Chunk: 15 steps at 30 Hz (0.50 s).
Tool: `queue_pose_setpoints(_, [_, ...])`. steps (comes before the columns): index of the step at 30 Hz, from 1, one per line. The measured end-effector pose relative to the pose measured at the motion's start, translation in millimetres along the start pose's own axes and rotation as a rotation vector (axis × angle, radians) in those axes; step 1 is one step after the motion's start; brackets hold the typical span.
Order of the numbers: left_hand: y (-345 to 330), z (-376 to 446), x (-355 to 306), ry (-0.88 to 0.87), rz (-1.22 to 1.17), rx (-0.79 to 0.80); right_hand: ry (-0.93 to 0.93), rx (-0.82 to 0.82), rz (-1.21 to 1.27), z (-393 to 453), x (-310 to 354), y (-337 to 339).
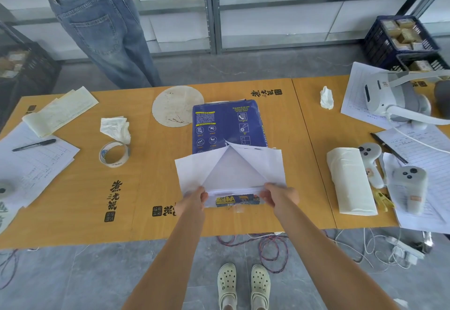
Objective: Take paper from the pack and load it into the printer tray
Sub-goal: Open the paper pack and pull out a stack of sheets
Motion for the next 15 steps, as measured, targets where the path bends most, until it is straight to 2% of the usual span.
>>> queue_pose_setpoints(3, [1,0,0,0.006,0.029,0.018,-0.019,0.015,0.073,0,-4,0])
queue_pose_setpoints(15, [4,-11,-2,-0.024,-0.123,-0.017,-0.046,0.066,0.188,7,-14,-9])
Point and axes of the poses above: each hand's wrist, its own z-axis towards the middle knuckle, its own y-axis out of the back of the hand, x = y × z, the point moved 6 cm from there along z, towards the middle knuckle, and after that the axes turned 4 degrees about -z, right-handed, at the moved point
